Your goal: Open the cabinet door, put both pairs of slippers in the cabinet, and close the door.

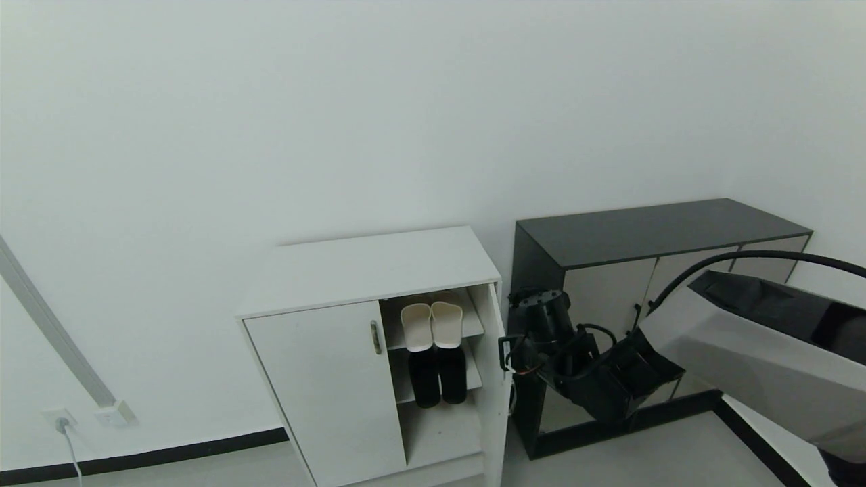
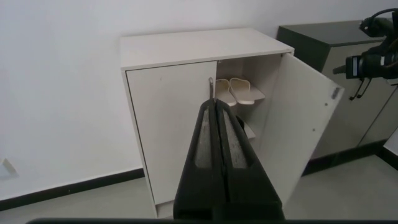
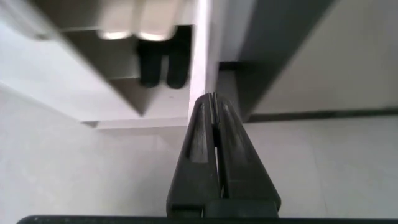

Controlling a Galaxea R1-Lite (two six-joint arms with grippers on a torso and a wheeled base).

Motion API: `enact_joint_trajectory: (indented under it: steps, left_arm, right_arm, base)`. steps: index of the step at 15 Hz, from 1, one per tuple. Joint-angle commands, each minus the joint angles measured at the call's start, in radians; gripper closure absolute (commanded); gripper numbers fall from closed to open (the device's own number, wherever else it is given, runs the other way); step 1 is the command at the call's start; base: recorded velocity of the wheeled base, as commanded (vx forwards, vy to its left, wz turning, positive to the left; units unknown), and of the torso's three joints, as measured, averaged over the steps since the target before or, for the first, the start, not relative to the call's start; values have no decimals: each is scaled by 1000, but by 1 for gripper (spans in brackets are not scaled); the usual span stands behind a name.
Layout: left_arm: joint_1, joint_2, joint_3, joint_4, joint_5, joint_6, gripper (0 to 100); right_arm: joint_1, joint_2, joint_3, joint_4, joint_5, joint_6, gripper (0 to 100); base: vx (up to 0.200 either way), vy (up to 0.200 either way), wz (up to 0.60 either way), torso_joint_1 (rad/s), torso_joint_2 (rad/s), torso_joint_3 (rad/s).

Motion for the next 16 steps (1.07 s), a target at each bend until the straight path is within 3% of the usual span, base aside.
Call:
enact_joint_trajectory:
  steps: [1, 5, 10, 14, 16]
  left_arm:
    - [0, 1, 0, 0, 0, 0, 100]
    - [0, 1, 0, 0, 0, 0, 100]
    - [0, 1, 0, 0, 0, 0, 100]
    - [0, 1, 0, 0, 0, 0, 100]
    - [0, 1, 0, 0, 0, 0, 100]
  right_arm:
    - [53, -69, 52, -12, 0, 0, 100]
    - [84, -110, 158, -153, 19, -45, 100]
    - [85, -112, 225, -228, 19, -74, 100]
    - [98, -112, 242, -236, 48, -74, 100]
    - [98, -110, 274, -296, 80, -78, 100]
  base:
    - [0, 0, 0, 0, 0, 0]
    - [0, 0, 0, 0, 0, 0]
    - [0, 0, 0, 0, 0, 0]
    - [0, 0, 600, 1, 4, 2]
    - [0, 0, 0, 0, 0, 0]
